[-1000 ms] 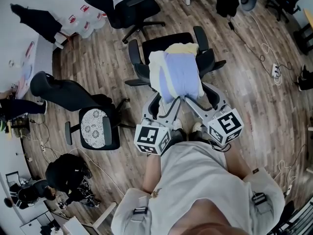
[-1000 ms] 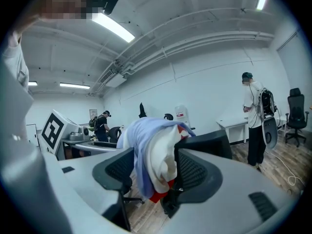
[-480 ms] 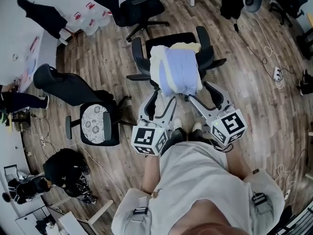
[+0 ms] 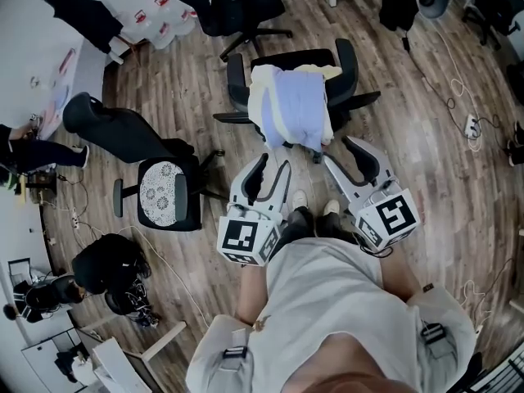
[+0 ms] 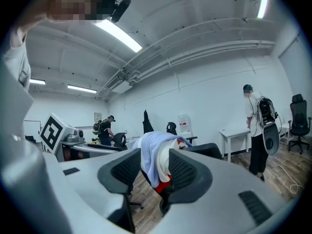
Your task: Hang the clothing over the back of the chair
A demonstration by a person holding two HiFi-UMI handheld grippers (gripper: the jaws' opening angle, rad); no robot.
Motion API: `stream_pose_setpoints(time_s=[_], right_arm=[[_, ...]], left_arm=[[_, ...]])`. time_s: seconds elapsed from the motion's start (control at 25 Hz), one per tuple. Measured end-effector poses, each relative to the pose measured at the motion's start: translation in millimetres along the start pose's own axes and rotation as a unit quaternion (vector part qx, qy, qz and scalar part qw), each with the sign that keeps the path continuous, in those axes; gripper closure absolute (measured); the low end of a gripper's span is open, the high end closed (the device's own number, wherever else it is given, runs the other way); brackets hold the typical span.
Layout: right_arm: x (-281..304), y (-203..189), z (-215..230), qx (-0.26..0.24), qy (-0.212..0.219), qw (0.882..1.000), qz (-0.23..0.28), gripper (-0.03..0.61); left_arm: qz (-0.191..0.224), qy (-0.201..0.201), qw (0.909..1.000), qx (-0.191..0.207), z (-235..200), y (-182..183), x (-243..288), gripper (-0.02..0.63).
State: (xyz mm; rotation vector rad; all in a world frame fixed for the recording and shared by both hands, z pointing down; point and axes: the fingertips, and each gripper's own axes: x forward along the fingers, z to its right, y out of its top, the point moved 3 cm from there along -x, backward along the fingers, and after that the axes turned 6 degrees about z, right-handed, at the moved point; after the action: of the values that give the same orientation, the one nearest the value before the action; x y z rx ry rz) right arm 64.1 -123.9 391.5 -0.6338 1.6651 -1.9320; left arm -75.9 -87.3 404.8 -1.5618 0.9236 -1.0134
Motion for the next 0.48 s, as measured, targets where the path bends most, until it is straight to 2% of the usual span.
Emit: stream_pose_setpoints(time_s=[0.2,0.28,0.48], right_arm=[[-3,7,-12,0.0,0.032,0.999,0.028,0.484],[-1,5,-21,-0.006,0.037,0.999,0.033,0.507],[1,9,-27,-0.034,0.012,0.999,0.034,0.557]], left_arm=[[0.005,0.005,0.9999,0.015,12,6,-6,0.522],[0.01,0.0,0.9998,0.019,11,7,-8,0.554],[0.028,-0.033,0.9987,0.027,9,18,-1,0.594]])
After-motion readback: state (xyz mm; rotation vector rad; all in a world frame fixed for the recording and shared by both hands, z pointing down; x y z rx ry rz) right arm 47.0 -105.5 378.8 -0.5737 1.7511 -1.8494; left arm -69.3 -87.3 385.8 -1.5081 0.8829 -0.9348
